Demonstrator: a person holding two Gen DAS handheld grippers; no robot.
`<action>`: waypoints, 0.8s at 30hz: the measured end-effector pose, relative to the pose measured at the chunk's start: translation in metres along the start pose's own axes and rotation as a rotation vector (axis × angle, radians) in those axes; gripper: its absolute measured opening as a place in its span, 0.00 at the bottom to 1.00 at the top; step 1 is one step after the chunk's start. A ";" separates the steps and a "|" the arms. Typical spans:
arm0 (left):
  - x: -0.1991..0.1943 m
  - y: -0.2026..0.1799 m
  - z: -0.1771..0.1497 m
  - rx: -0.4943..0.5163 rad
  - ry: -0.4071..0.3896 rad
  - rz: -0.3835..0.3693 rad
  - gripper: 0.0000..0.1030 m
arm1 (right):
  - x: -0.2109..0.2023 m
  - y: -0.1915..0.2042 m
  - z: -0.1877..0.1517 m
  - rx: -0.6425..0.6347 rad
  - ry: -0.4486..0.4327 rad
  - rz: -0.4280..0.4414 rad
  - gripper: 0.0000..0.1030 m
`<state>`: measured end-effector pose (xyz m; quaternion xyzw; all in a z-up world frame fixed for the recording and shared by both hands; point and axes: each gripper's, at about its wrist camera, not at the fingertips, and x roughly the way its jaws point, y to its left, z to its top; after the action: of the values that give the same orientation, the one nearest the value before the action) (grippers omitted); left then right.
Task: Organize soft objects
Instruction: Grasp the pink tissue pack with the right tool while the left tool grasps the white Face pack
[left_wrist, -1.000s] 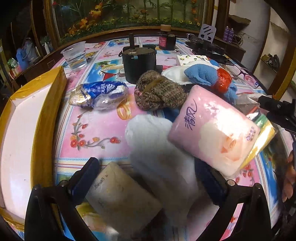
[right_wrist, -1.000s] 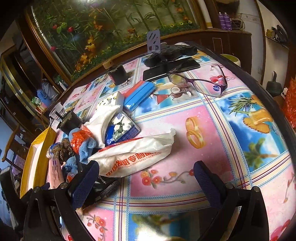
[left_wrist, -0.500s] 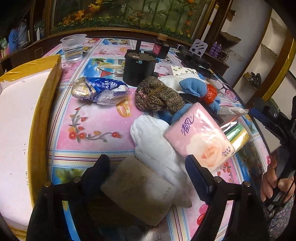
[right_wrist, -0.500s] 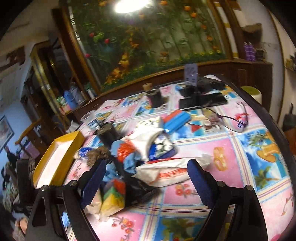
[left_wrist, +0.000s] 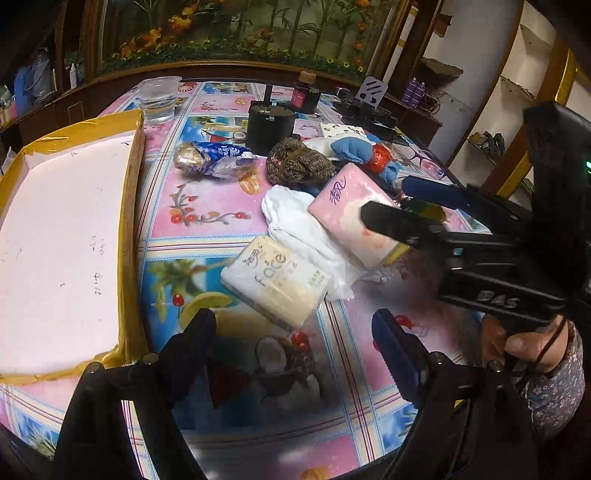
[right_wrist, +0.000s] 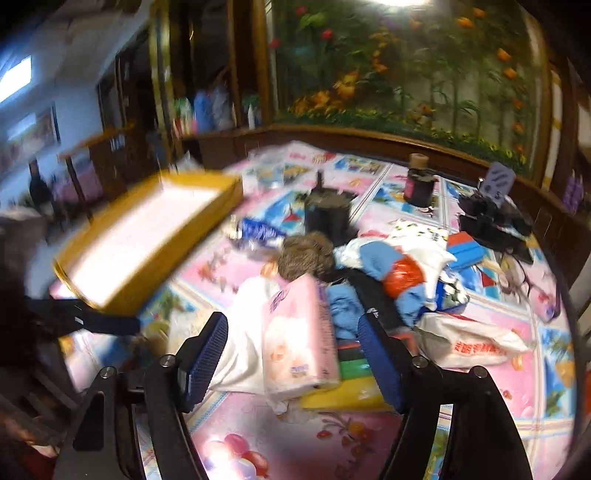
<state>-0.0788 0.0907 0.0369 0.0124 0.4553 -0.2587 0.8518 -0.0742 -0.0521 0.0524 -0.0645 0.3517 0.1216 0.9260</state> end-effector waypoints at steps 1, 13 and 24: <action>-0.001 -0.001 -0.002 0.009 -0.001 0.018 0.83 | 0.012 0.010 0.001 -0.048 0.056 -0.065 0.75; 0.022 -0.004 0.004 -0.005 0.050 0.090 0.83 | -0.024 -0.051 0.045 0.118 -0.183 0.047 0.43; 0.050 -0.006 0.023 0.080 0.123 0.229 0.83 | 0.001 -0.070 0.040 0.174 -0.244 0.327 0.44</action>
<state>-0.0414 0.0576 0.0122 0.1140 0.4917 -0.1766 0.8450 -0.0287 -0.1110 0.0839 0.0886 0.2521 0.2461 0.9317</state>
